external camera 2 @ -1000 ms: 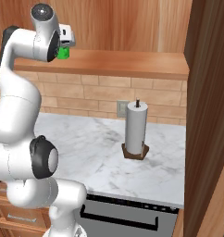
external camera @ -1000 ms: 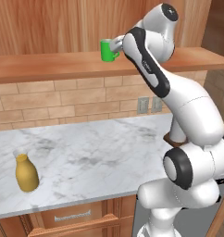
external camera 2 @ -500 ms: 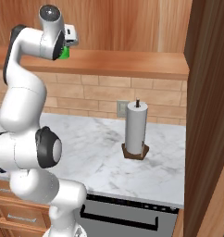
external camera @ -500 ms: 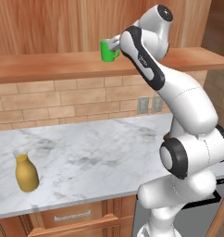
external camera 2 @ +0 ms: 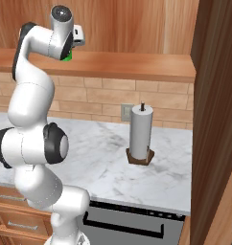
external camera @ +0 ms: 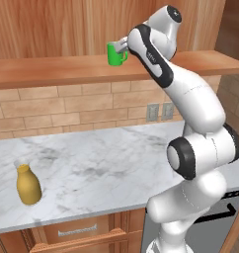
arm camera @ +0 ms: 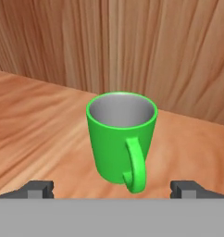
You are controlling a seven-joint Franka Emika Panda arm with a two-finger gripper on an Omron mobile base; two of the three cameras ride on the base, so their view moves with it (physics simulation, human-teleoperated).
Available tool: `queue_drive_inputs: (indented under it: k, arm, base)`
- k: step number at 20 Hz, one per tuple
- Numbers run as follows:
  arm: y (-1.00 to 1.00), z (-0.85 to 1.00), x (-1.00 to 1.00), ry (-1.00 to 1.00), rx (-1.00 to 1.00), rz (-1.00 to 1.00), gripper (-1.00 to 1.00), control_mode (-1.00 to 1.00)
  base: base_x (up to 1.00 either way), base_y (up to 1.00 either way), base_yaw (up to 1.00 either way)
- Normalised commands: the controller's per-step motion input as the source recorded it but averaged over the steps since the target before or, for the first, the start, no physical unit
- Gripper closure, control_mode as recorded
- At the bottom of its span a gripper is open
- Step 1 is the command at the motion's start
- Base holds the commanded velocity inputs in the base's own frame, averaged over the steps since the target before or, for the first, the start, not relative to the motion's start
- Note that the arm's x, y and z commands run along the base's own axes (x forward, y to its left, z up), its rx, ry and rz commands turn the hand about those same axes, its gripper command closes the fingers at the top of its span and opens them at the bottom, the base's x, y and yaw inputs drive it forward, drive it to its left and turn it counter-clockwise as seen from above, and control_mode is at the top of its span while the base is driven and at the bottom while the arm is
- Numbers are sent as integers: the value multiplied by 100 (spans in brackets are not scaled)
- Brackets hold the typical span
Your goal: There is a tray on the dining counter. Grab the cup, mug, and pitcher and place them on the tray. The pitcher may be placed next to the tray if it cannot fit the tray.
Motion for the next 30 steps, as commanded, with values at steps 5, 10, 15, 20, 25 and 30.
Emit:
queue_drive_inputs:
  k: [5, 10, 15, 20, 25, 30]
  arm:
    - [0, -2, 14, 0, 0, 2, -100, -100]
    - [0, -4, 16, 0, 0, 1, -100, -100]
    - [0, -4, 10, 0, 0, 1, -100, -100]
    - [0, -10, 2, 0, 0, 1, -100, -100]
    - [0, -15, 1, 0, 0, 1, -100, -100]
    - [0, -4, 26, 0, 0, 0, -100, -100]
  base:
    - [0, 0, 0]
    - [0, 0, 0]
    - [0, 0, 0]
    - [0, 0, 0]
    - [0, 0, 0]
    - [0, 0, 0]
